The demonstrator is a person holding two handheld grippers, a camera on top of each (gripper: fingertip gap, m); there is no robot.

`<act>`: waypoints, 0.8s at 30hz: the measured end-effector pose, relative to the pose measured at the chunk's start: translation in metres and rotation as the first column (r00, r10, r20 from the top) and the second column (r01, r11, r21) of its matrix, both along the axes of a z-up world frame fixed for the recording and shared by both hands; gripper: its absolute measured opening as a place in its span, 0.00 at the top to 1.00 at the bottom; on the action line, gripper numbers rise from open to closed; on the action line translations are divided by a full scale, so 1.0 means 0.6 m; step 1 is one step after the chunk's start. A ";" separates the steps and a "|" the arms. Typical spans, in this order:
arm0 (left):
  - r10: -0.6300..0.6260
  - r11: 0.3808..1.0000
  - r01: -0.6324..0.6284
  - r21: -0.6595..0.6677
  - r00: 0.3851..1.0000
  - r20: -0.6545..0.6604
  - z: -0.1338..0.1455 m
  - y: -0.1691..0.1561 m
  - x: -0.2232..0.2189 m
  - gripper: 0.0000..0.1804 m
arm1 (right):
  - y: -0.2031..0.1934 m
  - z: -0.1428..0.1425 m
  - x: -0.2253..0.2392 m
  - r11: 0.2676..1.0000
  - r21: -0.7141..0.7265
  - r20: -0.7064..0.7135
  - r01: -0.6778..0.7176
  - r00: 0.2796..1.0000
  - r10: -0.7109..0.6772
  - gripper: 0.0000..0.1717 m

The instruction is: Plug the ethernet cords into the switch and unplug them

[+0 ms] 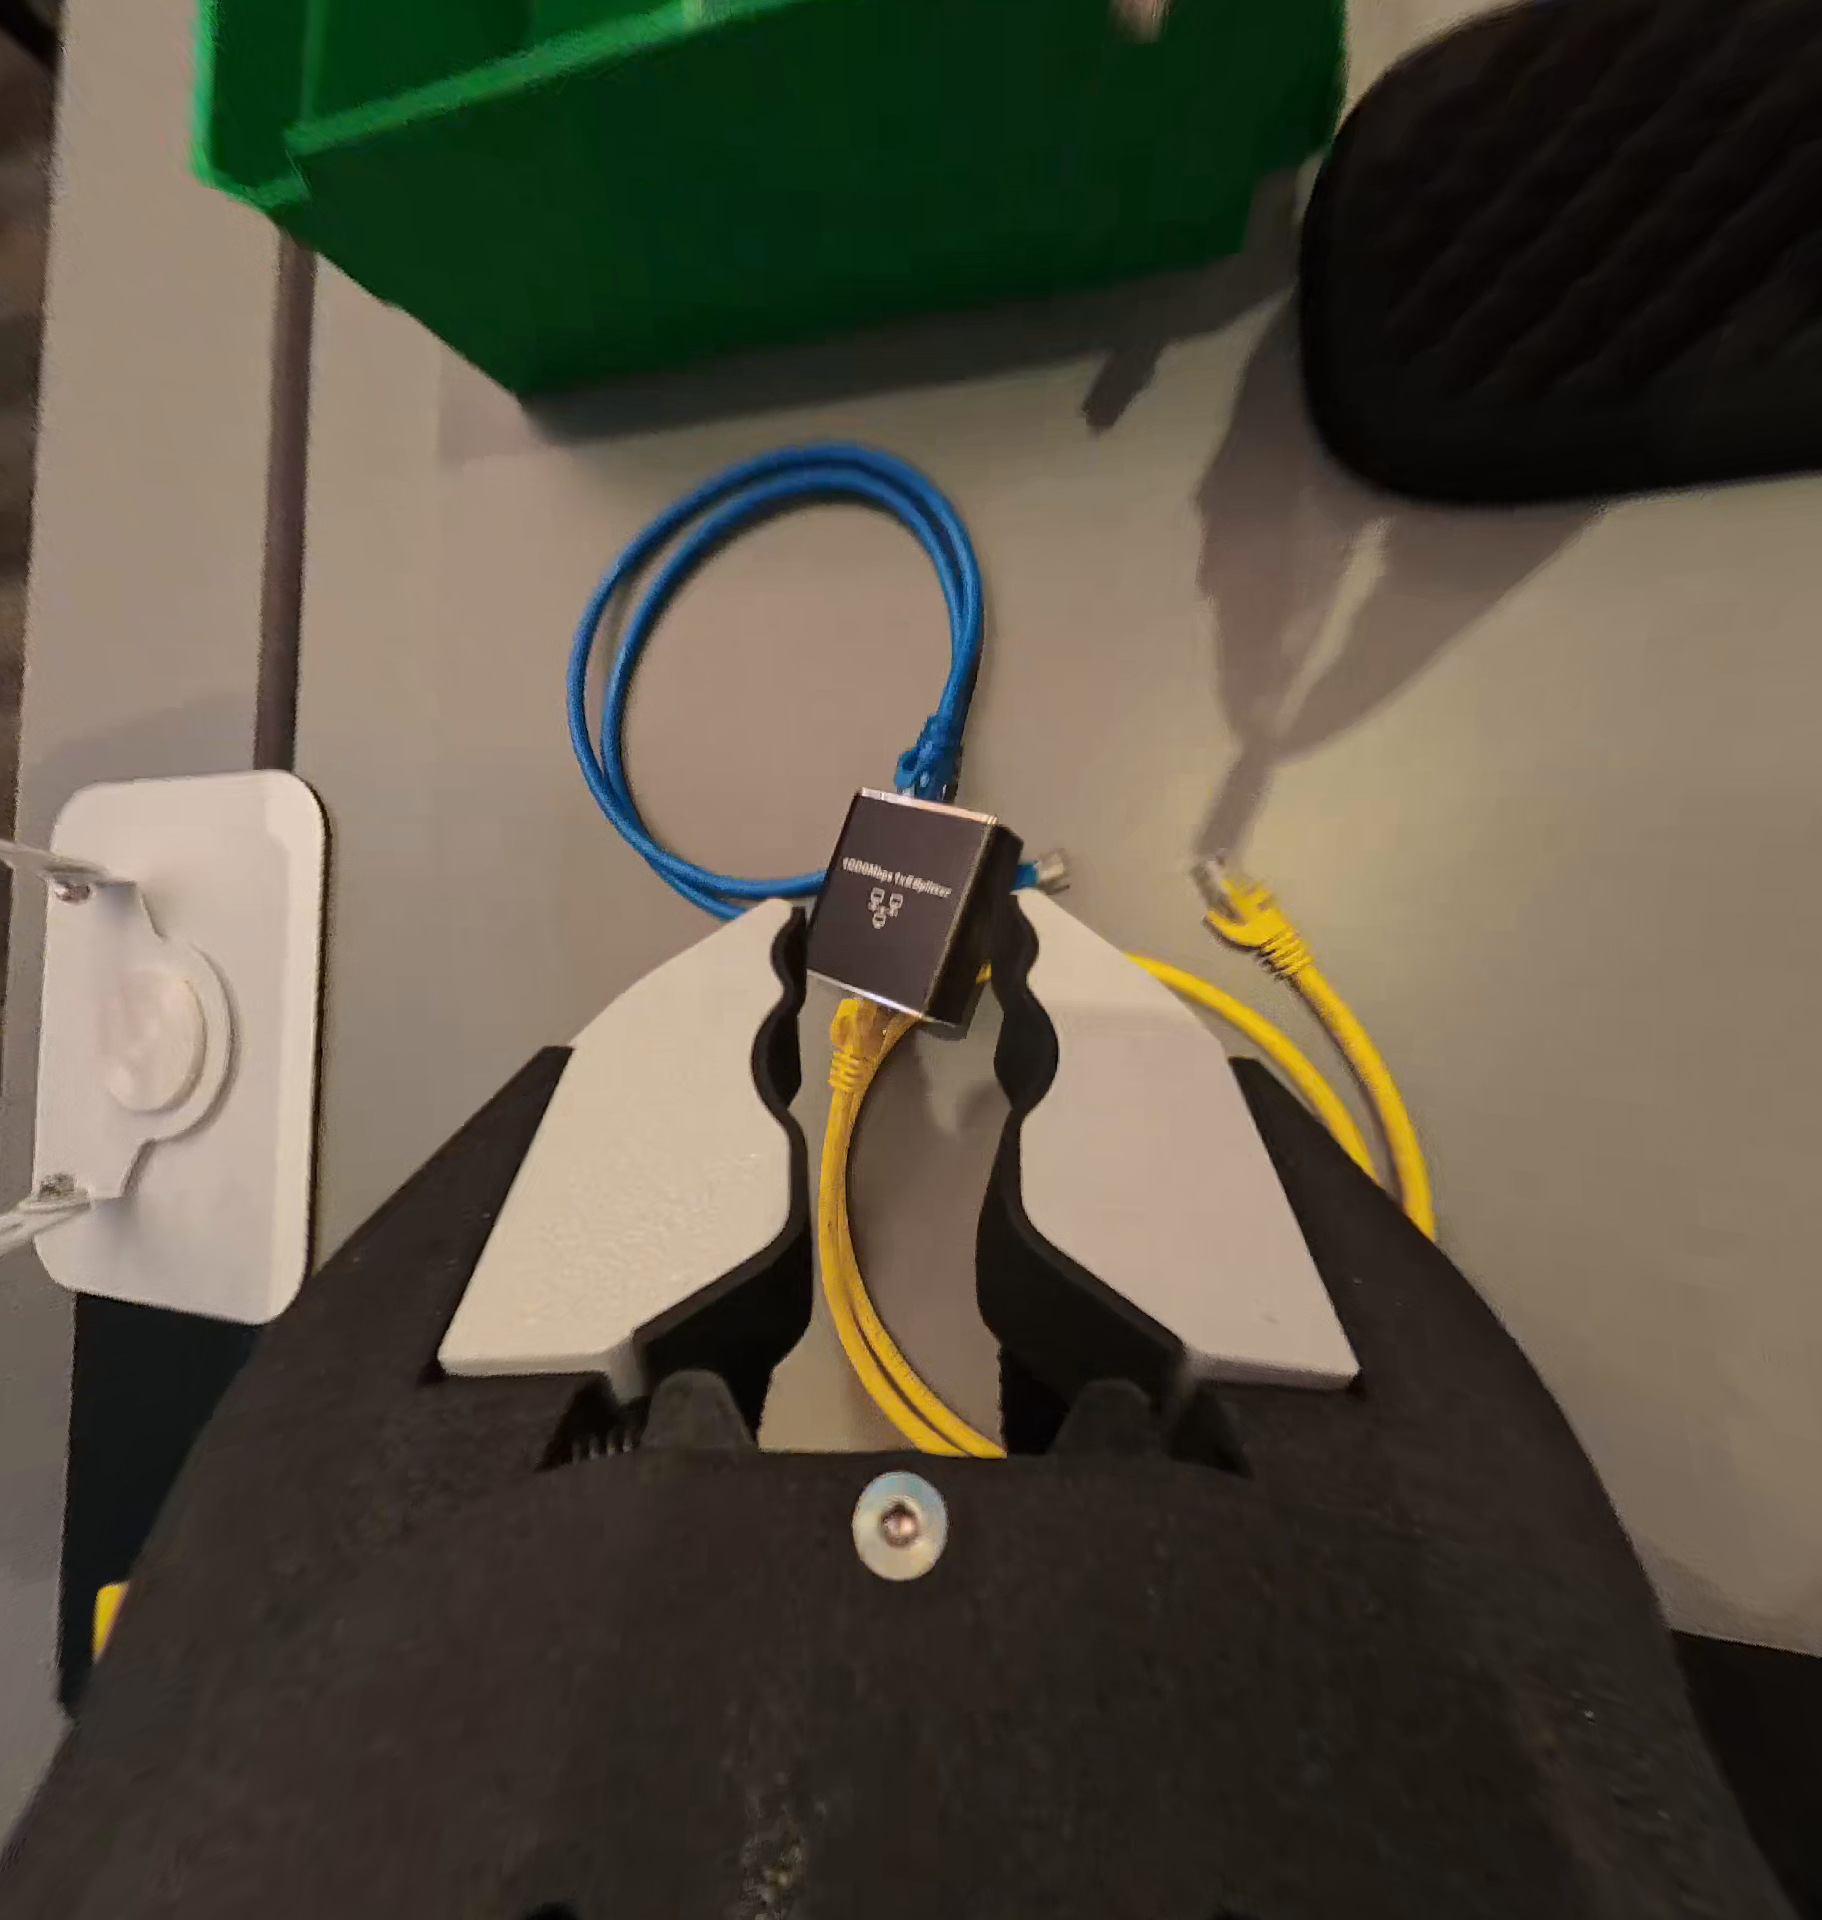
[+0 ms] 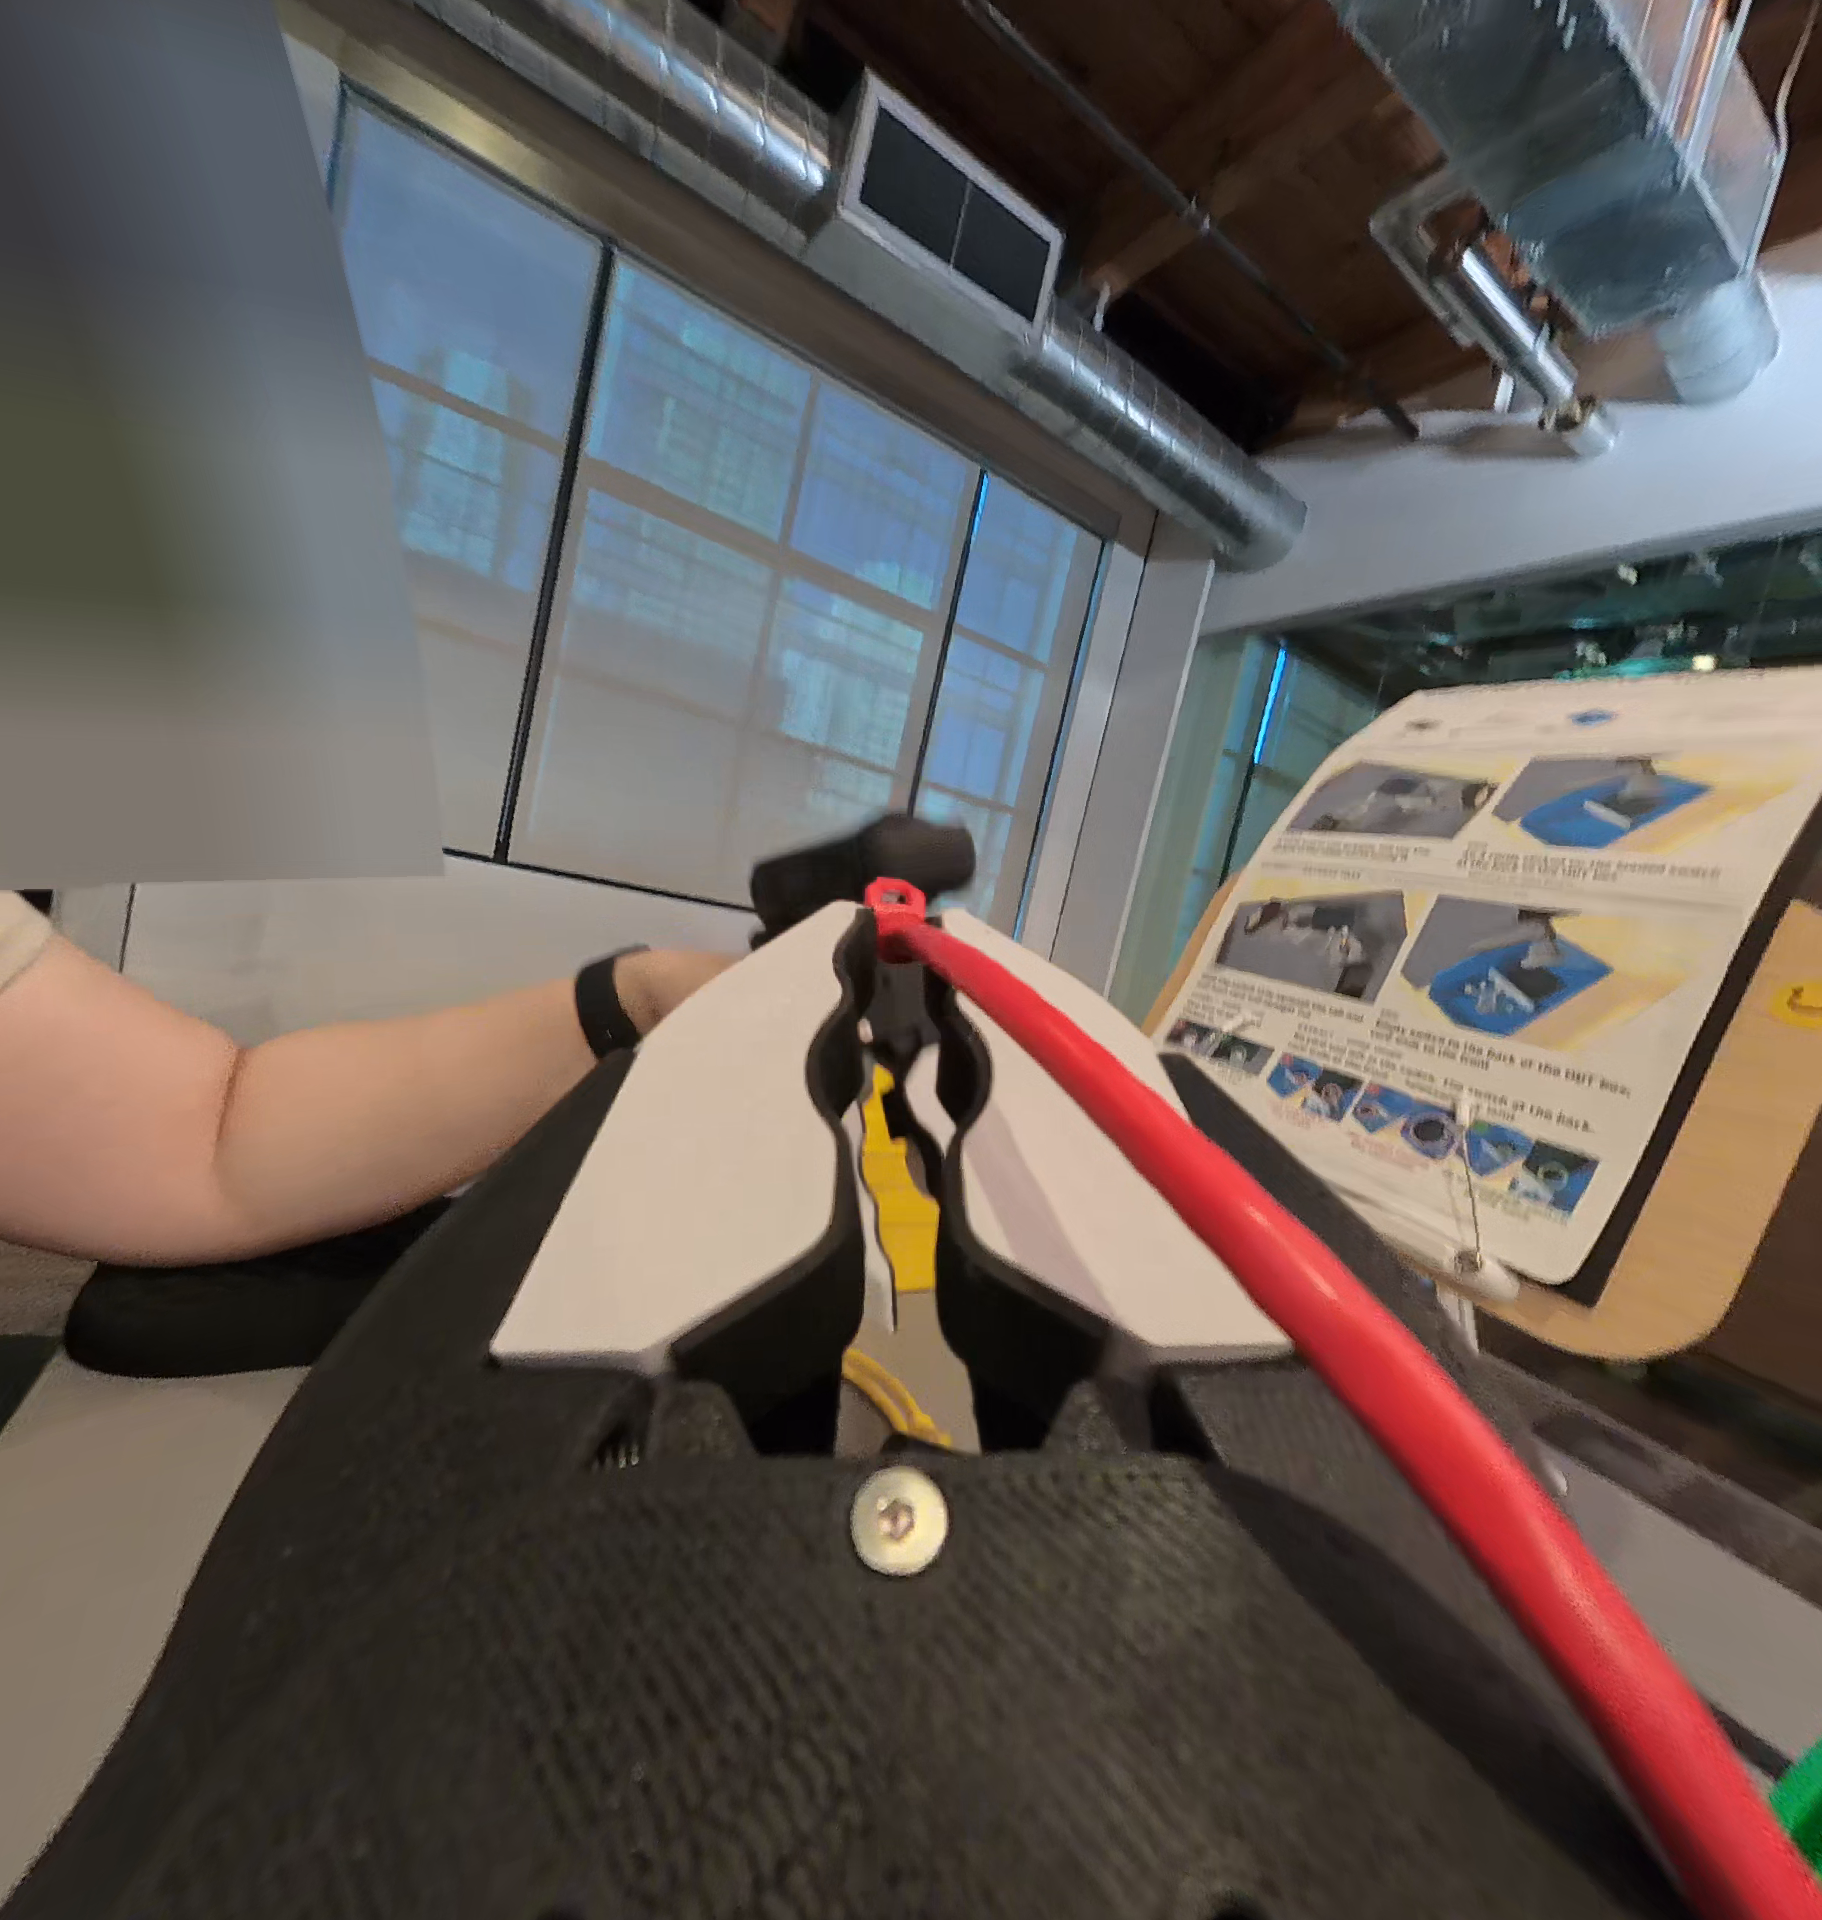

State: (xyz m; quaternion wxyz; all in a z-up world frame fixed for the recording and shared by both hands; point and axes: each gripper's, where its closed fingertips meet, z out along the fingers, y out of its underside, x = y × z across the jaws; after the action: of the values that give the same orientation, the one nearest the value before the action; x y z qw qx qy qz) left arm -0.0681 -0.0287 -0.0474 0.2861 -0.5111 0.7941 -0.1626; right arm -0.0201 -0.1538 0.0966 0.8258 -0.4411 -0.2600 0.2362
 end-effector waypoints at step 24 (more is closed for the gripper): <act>-0.272 0.958 0.192 -0.214 0.850 -0.452 -0.176 0.021 0.019 0.56 | -0.067 0.035 -0.002 0.988 0.134 -0.002 -0.082 0.997 0.083 0.95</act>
State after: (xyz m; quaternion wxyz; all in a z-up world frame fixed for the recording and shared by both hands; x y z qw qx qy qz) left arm -0.0567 -0.0161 -0.1530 0.0180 -0.4567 0.8800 -0.1289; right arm -0.0213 -0.1943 0.1175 0.8441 -0.3728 -0.2902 0.2538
